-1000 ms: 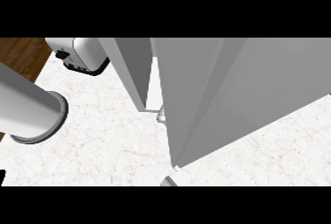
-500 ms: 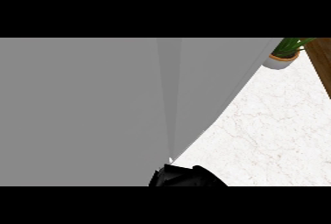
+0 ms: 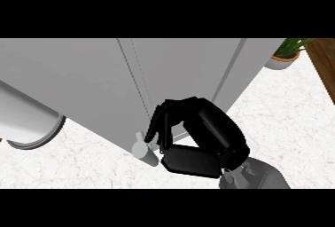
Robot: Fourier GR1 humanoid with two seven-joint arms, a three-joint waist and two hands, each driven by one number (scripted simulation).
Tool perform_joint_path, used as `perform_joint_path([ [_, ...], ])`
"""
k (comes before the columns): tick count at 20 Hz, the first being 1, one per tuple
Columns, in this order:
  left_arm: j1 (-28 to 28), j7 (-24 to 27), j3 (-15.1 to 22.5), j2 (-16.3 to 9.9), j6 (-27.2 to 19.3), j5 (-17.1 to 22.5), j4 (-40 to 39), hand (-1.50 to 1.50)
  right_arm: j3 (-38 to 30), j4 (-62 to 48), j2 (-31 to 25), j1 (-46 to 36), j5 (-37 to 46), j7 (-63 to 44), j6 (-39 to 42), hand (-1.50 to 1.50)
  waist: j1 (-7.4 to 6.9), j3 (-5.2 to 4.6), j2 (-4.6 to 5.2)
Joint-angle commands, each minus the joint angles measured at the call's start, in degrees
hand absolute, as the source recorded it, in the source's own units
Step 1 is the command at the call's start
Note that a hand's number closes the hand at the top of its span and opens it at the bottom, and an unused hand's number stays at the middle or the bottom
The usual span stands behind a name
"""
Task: Pick up the bottled water, place it into the cabinet and close the cabinet
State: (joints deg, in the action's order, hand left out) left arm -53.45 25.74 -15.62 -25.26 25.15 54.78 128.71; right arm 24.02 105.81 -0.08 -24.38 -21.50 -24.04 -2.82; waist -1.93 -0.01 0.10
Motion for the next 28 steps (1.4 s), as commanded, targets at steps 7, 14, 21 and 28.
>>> perform_joint_path([
  [7, -2.2, -2.3, -6.9, 3.2, 6.3, 4.3, -0.8, -1.50, -13.9, -23.5, -0.9, -14.4, -6.8, 5.1, 10.6, 1.50, 0.16, 0.03, 0.07],
  [14, -5.1, -6.2, -9.4, 5.8, 7.5, 5.5, 2.5, -1.50, -16.2, -29.6, -2.4, -18.3, -6.8, 6.1, 15.7, 1.50, 0.29, 0.05, -0.07],
  [21, -1.3, -8.3, -10.2, 3.9, 7.1, 8.5, 0.1, -1.50, -18.3, -37.2, -0.4, -25.8, -6.2, 7.0, 15.7, 1.50, -0.25, 0.02, 0.26],
  [28, 1.3, -9.9, -9.0, 4.3, 6.1, 8.0, -0.7, -1.50, -17.3, -37.4, -0.1, -27.4, -11.3, 5.5, 17.6, 1.50, -0.23, 0.01, 0.40],
])
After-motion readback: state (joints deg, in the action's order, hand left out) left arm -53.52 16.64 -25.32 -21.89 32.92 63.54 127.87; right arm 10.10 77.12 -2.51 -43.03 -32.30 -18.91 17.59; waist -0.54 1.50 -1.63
